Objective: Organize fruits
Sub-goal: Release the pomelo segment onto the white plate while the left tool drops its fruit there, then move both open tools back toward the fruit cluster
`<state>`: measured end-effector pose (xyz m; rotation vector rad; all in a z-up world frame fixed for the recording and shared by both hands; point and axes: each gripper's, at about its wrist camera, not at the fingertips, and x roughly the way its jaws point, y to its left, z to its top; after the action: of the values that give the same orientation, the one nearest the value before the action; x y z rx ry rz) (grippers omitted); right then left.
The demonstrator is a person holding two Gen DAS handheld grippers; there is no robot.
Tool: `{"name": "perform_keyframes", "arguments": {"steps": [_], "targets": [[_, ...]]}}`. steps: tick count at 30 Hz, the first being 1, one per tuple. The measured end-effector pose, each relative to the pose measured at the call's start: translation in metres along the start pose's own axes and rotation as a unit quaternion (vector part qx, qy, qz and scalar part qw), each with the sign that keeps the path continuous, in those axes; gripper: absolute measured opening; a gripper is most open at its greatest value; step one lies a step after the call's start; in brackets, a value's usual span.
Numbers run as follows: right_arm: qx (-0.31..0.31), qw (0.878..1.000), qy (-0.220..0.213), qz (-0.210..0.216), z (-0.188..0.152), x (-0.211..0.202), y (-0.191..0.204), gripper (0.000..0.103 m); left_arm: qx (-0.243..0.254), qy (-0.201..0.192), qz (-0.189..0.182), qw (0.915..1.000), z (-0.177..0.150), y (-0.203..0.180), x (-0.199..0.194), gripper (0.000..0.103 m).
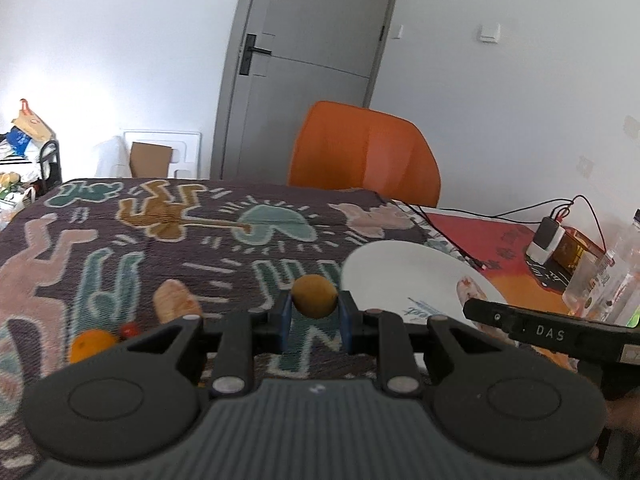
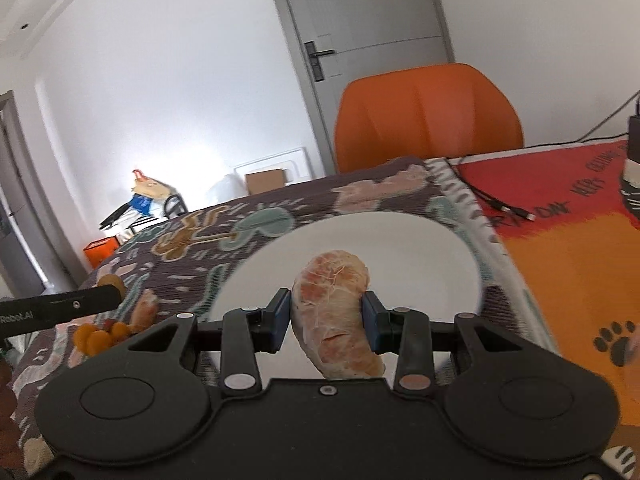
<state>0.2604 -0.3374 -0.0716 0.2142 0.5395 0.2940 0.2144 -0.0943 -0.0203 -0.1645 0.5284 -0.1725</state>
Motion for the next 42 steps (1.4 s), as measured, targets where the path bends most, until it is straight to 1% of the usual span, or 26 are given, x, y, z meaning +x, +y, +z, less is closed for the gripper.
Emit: {"name": "perform_keyframes", "arguments": {"steps": [8, 11, 15, 17, 20, 23, 28, 31, 33, 34, 37, 38, 39, 40, 42], "targets": [[0.004, 0.999, -0.014, -0.031, 0.002, 0.003, -0.018, 0.037, 0.017, 0.010, -0.012, 0.9997, 0.003, -0.026, 0.022, 0.023], [0.010, 0.999, -0.013, -0.033, 0.004, 0.004, -0.023, 0.037, 0.021, 0.013, -0.016, 0.9996, 0.004, -0.035, 0.028, 0.023], [0.002, 0.999, -0.027, -0.046, 0.006, -0.002, -0.023, 0.051, 0.029, 0.017, -0.021, 0.9992, 0.003, -0.045, 0.036, 0.023], [0.006, 0.998, -0.035, -0.043, 0.005, -0.010, -0.024, 0.053, 0.033, 0.022, -0.022, 0.9990, 0.003, -0.050, 0.040, 0.023], [0.015, 0.998, -0.038, -0.038, 0.002, -0.020, -0.025, 0.053, 0.038, 0.027, -0.027, 0.9986, 0.003, -0.056, 0.044, 0.023], [0.023, 0.999, -0.037, -0.023, -0.004, -0.029, -0.023, 0.053, 0.044, 0.020, -0.022, 0.9986, 0.003, -0.061, 0.044, 0.026], [0.028, 0.999, -0.036, -0.004, -0.010, -0.037, -0.015, 0.054, 0.036, 0.024, -0.020, 0.9988, 0.003, -0.055, 0.039, 0.029], [0.030, 0.999, -0.036, 0.000, -0.014, -0.039, -0.010, 0.057, 0.036, 0.020, -0.011, 0.9991, 0.003, -0.048, 0.030, 0.041], [0.034, 0.999, -0.035, 0.002, -0.016, -0.038, -0.007, 0.061, 0.034, 0.015, -0.007, 0.9993, 0.003, -0.042, 0.023, 0.050], [0.035, 0.999, -0.034, 0.003, -0.017, -0.038, -0.006, 0.062, 0.033, 0.012, -0.005, 0.9994, 0.002, -0.038, 0.019, 0.052], [0.035, 0.999, -0.031, 0.006, -0.020, -0.037, 0.000, 0.064, 0.032, 0.004, 0.008, 0.9995, 0.002, -0.028, 0.006, 0.061], [0.035, 0.999, -0.030, 0.008, -0.020, -0.037, 0.002, 0.065, 0.031, 0.001, 0.013, 0.9994, 0.001, -0.024, 0.002, 0.066], [0.036, 0.999, -0.030, 0.009, -0.020, -0.037, 0.004, 0.068, 0.030, -0.001, 0.017, 0.9994, 0.000, -0.021, -0.001, 0.072], [0.037, 0.999, -0.029, 0.010, -0.021, -0.037, 0.006, 0.070, 0.028, -0.004, 0.021, 0.9994, 0.000, -0.016, -0.006, 0.075], [0.035, 0.999, -0.029, 0.008, -0.022, -0.037, 0.011, 0.081, 0.024, -0.011, 0.028, 0.9993, -0.001, -0.009, -0.015, 0.087]]}}
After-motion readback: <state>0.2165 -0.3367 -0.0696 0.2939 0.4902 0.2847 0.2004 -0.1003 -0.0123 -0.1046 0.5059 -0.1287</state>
